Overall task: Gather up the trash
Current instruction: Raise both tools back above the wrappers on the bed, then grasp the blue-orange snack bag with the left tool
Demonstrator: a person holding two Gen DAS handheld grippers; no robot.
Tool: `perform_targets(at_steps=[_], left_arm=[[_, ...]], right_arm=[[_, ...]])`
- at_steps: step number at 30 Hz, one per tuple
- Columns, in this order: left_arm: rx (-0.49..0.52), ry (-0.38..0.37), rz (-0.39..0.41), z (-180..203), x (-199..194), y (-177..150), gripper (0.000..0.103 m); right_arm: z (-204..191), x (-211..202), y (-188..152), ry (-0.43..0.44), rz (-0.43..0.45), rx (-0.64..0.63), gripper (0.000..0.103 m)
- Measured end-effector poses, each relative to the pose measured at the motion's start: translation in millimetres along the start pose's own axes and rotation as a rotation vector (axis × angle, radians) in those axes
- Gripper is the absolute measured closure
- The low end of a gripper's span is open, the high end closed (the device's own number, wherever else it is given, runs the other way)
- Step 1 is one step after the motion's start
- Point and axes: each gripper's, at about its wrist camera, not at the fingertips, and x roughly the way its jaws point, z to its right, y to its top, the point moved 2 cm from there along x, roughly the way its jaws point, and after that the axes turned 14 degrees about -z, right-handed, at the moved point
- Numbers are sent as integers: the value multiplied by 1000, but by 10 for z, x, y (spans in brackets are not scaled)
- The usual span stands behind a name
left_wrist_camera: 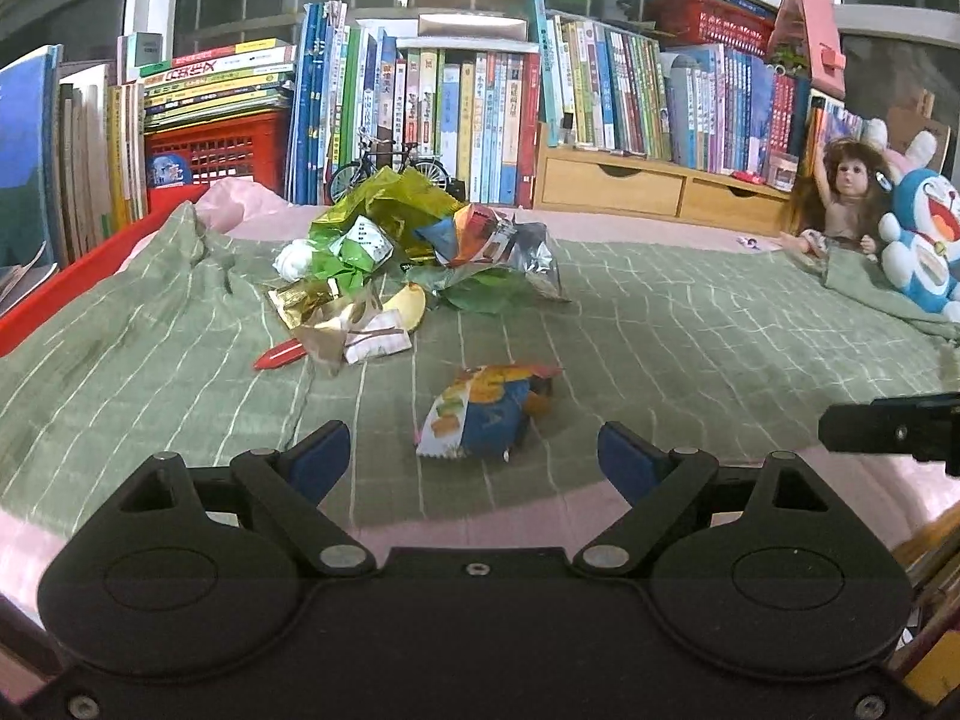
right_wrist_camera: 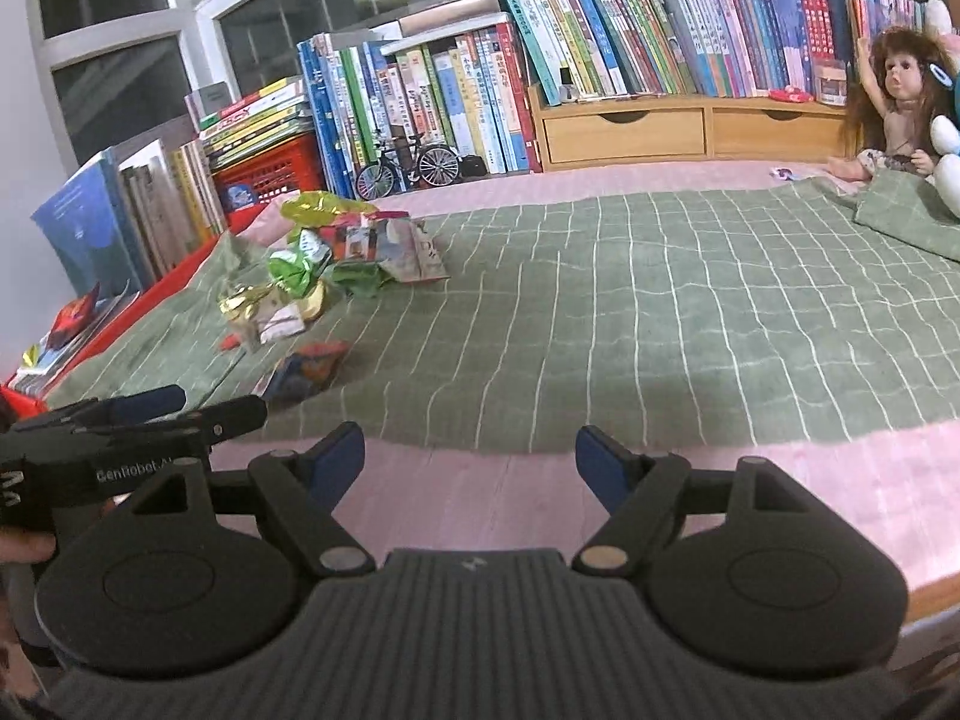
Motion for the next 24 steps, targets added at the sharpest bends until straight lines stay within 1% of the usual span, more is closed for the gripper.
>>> perform_targets(at_steps=[5, 8, 13, 16, 17, 18, 19, 21, 24], left_arm=[[-3, -8, 2, -8, 222, 125, 14], [-15, -22, 3, -16, 363, 206, 14], [-31, -31, -18, -11, 605, 299, 15], [-42, -41, -51, -14, 742, 316, 25], [-41, -39, -53, -13, 763, 315, 35], [-33, -20, -44, -6, 758, 310, 54], [-23, -4, -39, -1, 738, 308, 61], [-29, -7, -30, -24, 690, 316, 65], [-59, -25, -3, -99, 579, 360, 65]], right_arm=[[-4, 156, 244, -28, 2, -20, 18], [10, 254, 457, -41, 10, -28, 18], [23, 454, 772, -52, 15, -38, 19], [-1, 618, 935, -55, 1, -65, 20], [-18, 667, 973, -56, -4, -79, 20], [-52, 733, 1019, -57, -12, -102, 20], [-81, 792, 1060, -60, -21, -122, 20], [-144, 916, 1133, -63, -42, -165, 20], [-248, 1134, 1238, -56, -85, -226, 20]])
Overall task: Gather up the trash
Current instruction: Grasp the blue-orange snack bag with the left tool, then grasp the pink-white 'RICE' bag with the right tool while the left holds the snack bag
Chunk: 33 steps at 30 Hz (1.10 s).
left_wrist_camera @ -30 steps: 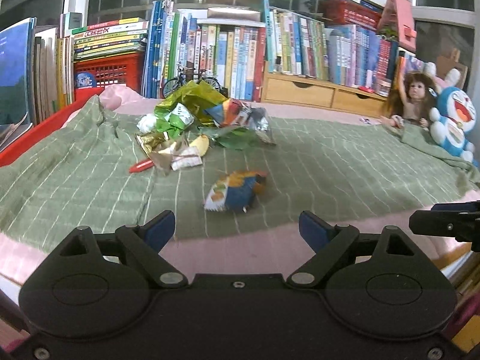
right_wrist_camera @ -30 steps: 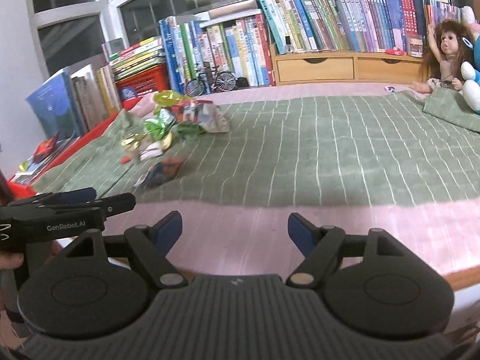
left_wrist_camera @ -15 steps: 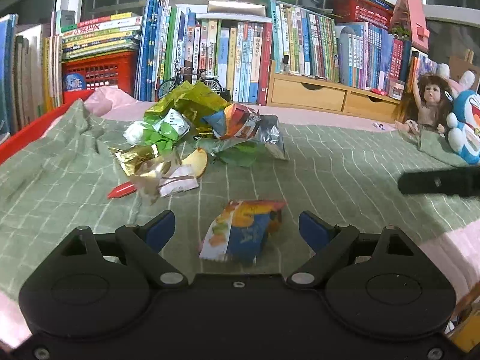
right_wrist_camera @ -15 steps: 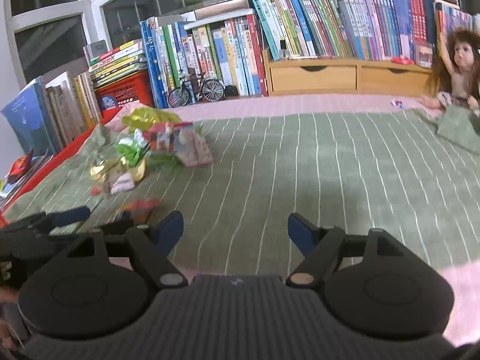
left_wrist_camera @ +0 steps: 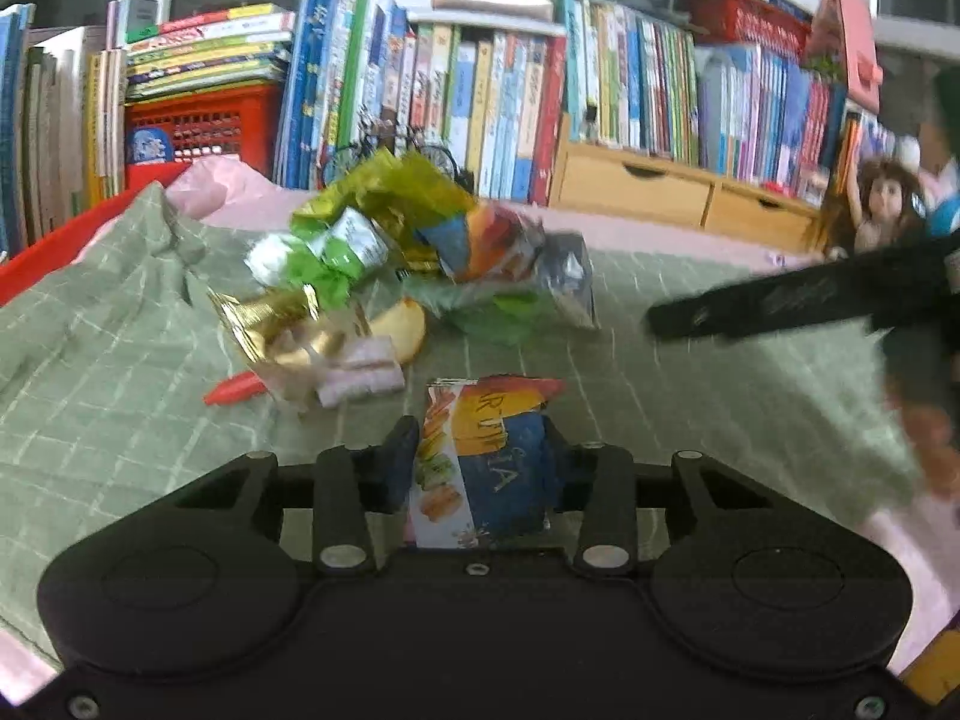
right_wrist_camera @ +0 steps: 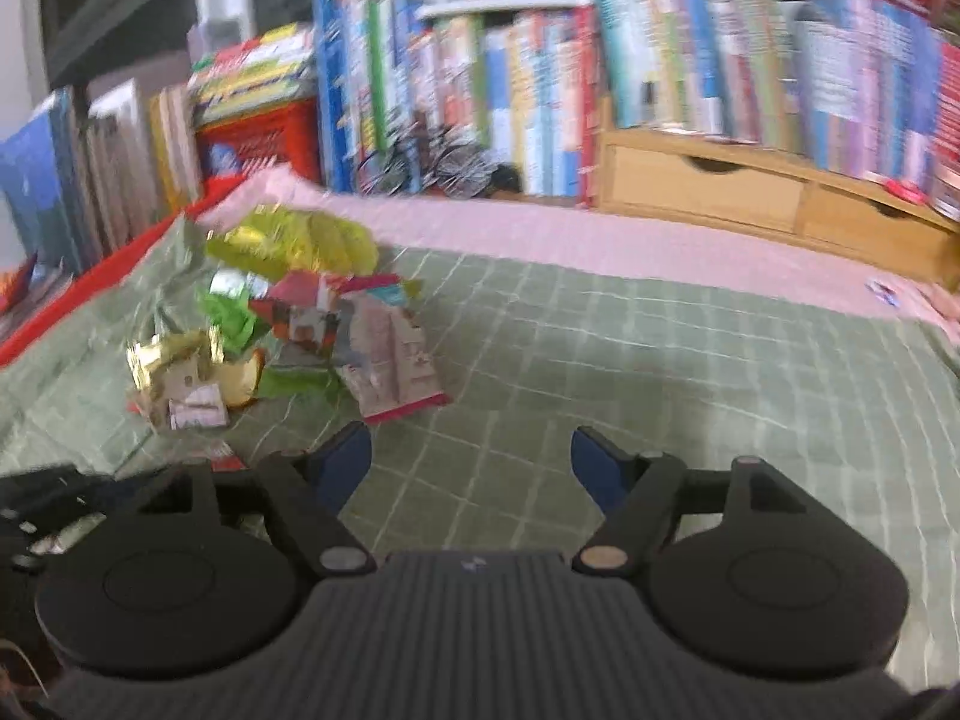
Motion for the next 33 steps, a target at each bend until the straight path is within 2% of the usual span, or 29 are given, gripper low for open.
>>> perform_targets(at_steps=[4, 7, 15, 18, 21, 23, 27, 29, 30, 33], left_arm=[[-10, -2, 50, -97, -155, 76, 65], [-20, 4, 70, -167, -228, 108, 65], [-63, 0, 75, -368, -255, 139, 65], [-77, 1, 71, -418, -232, 133, 65], [-88, 0, 63, -444, -202, 119, 65], [-89, 0, 59, -454, -193, 102, 65], [-89, 3, 55, -464, -188, 82, 65], [-91, 2, 54, -463, -195, 81, 65], [-90, 2, 55, -461, -195, 84, 65], [-88, 2, 55, -451, -202, 79, 65]], right_arm=[[-120, 225, 155, 26, -22, -65, 20], [-219, 371, 246, 14, -36, -106, 19], [-328, 674, 435, -30, -57, -166, 19], [-353, 724, 448, -7, -59, -184, 20], [-382, 726, 418, 39, -60, -200, 34], [-413, 712, 391, 43, -57, -214, 55], [-465, 628, 331, 21, -21, -235, 69], [-455, 578, 307, 14, -7, -220, 82], [-436, 558, 307, 15, 0, -209, 86], [-402, 475, 276, 19, 13, -186, 89]])
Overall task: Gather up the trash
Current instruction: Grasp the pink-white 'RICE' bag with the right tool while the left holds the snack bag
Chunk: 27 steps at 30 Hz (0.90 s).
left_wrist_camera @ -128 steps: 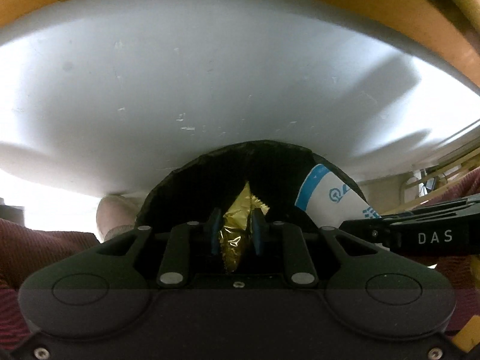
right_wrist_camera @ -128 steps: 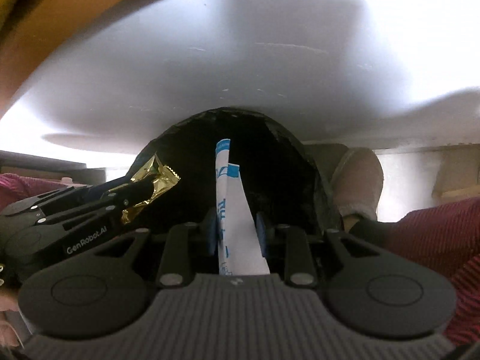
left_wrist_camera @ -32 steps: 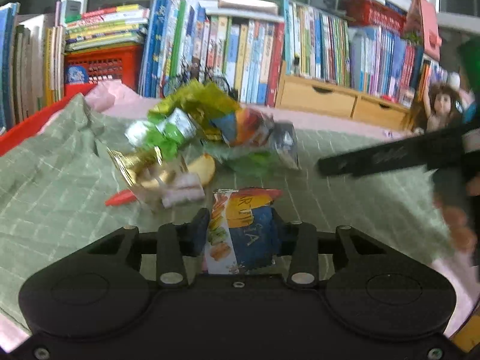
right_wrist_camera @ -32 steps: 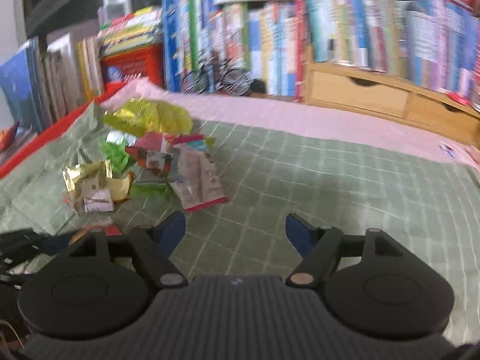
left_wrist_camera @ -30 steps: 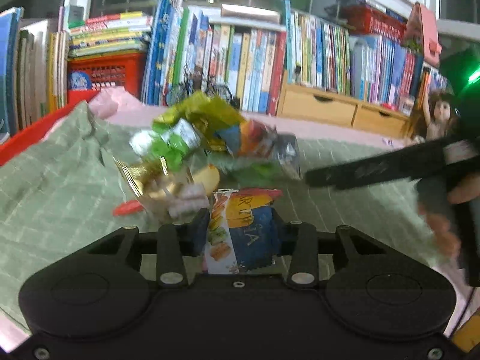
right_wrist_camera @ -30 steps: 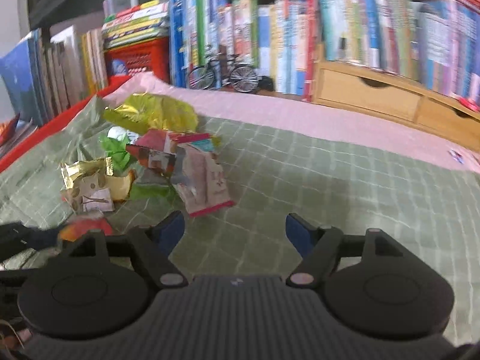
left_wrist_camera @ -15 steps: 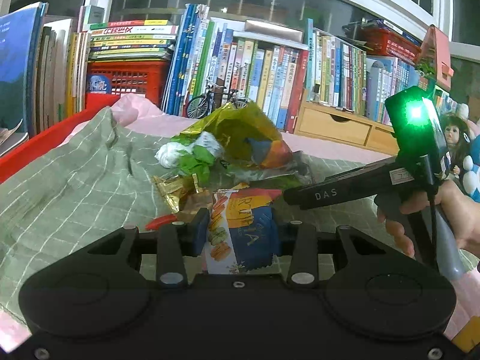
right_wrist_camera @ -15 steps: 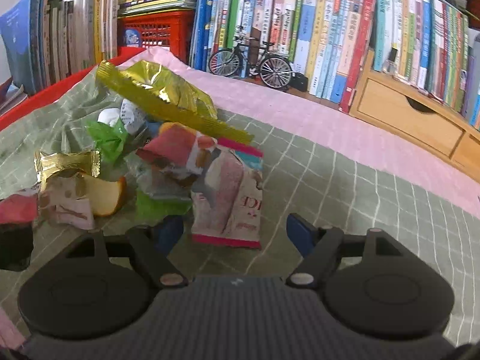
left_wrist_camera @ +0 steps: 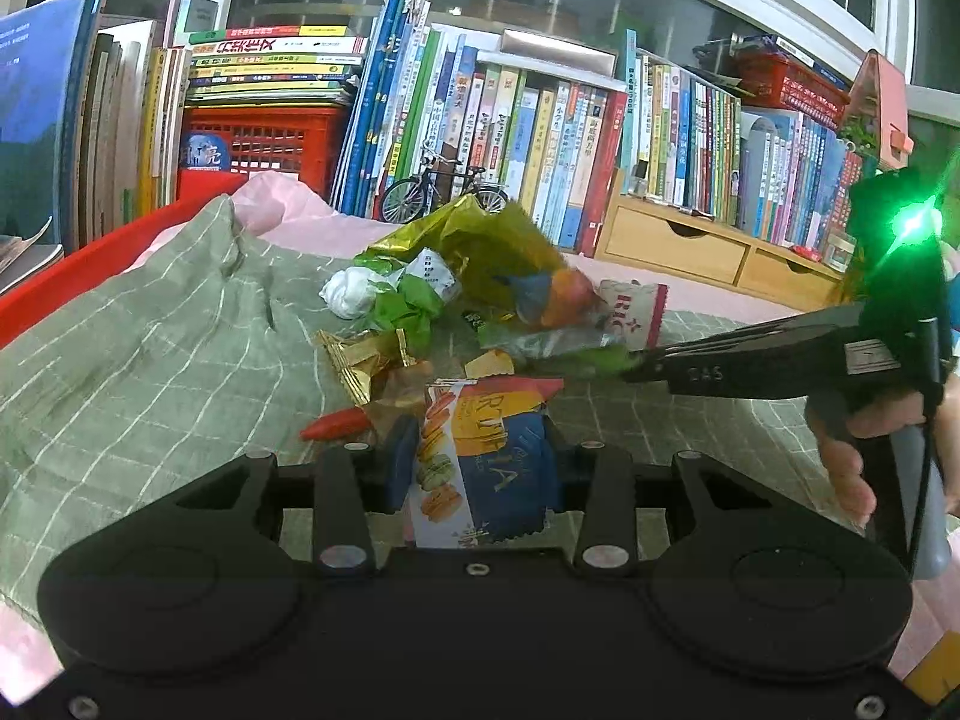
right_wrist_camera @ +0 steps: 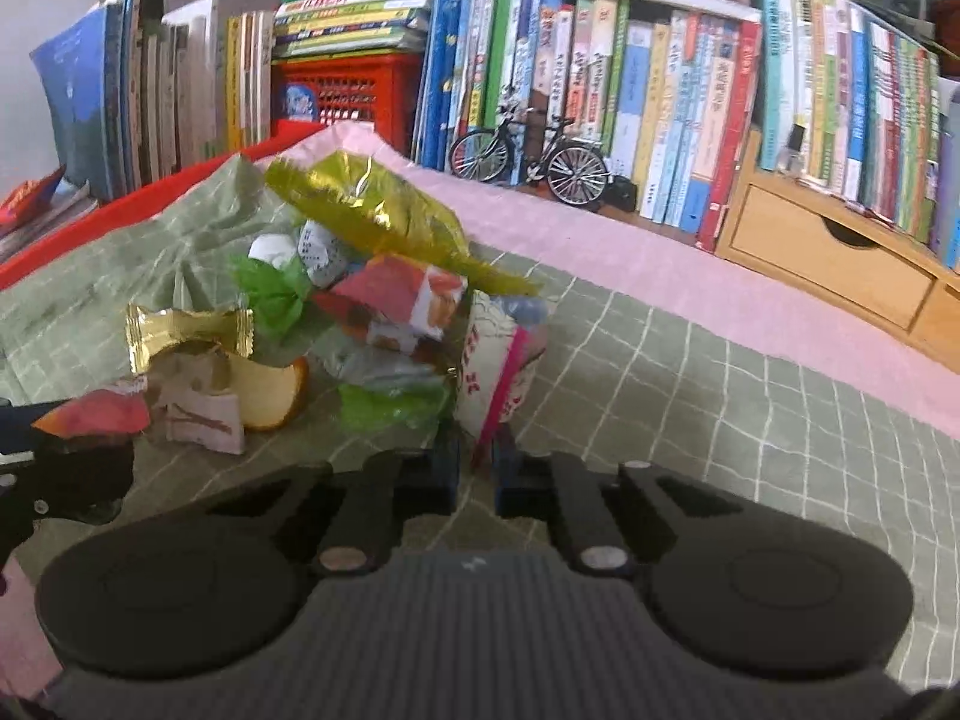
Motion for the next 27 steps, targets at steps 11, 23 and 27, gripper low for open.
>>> perform_targets(at_steps=[11, 23, 27], left_arm=[[18, -8, -2, 108, -106, -52, 65], [46, -24, -8, 278, -278, -145, 65], [45, -35, -19, 330, -281, -164, 65]], right_arm=[[37, -343, -291, 4, 39, 64, 91], [-7, -844, -822, 57, 30, 85, 41], [-28, -767, -907, 23, 20, 102, 25]])
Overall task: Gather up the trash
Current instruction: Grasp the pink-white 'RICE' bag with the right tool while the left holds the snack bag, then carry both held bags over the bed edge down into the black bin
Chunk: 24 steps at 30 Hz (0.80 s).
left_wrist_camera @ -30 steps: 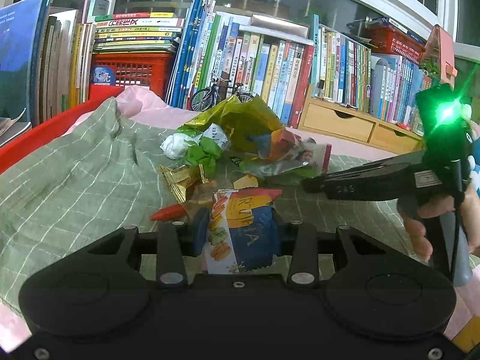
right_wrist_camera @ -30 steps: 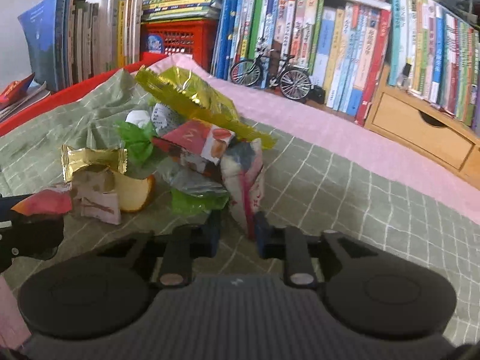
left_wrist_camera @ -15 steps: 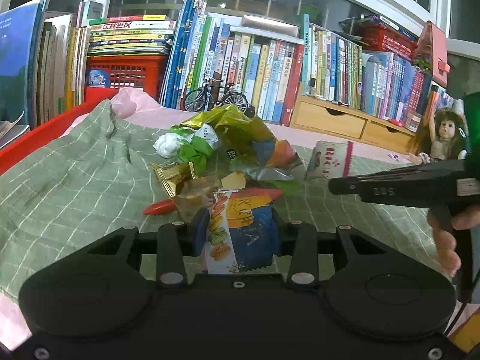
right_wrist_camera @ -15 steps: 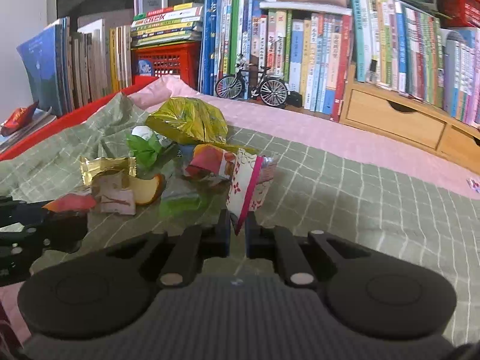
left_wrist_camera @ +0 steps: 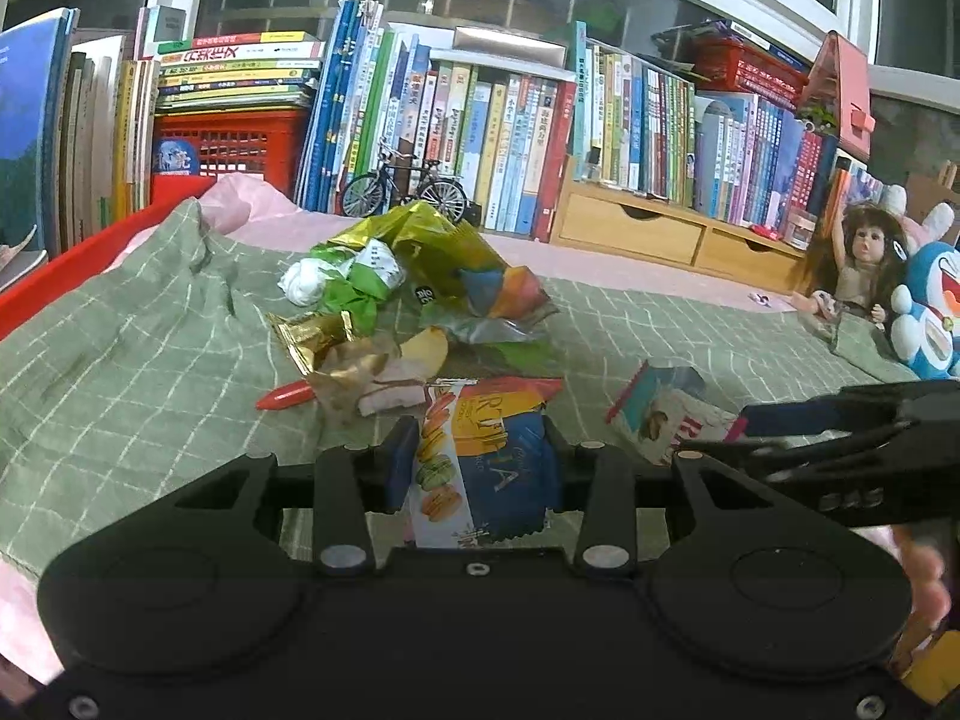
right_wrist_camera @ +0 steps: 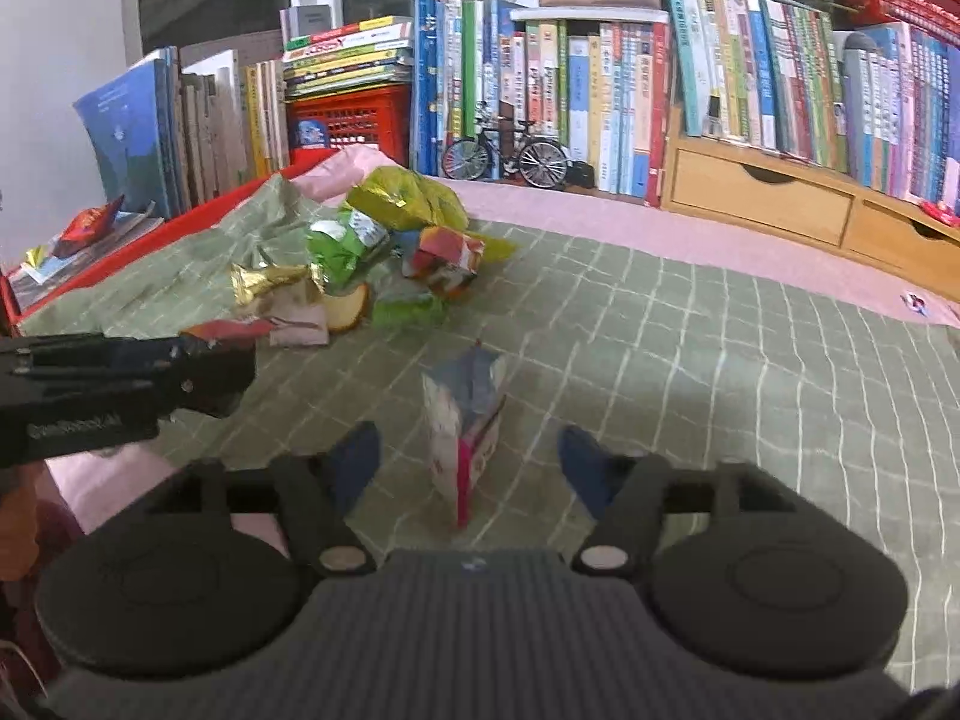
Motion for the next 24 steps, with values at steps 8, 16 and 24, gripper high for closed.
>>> perform_targets(at_steps=[8, 16, 24], left_arm=[[3, 10, -7, 17, 12, -12, 65], [5, 10, -15, 15, 11, -25, 65], [39, -8, -17, 134, -64, -95, 65]], right_arm=[[-3, 222, 125, -23, 9, 64, 22], [125, 240, 69, 5, -27, 149, 55], [117, -33, -77, 9, 7, 139, 58]])
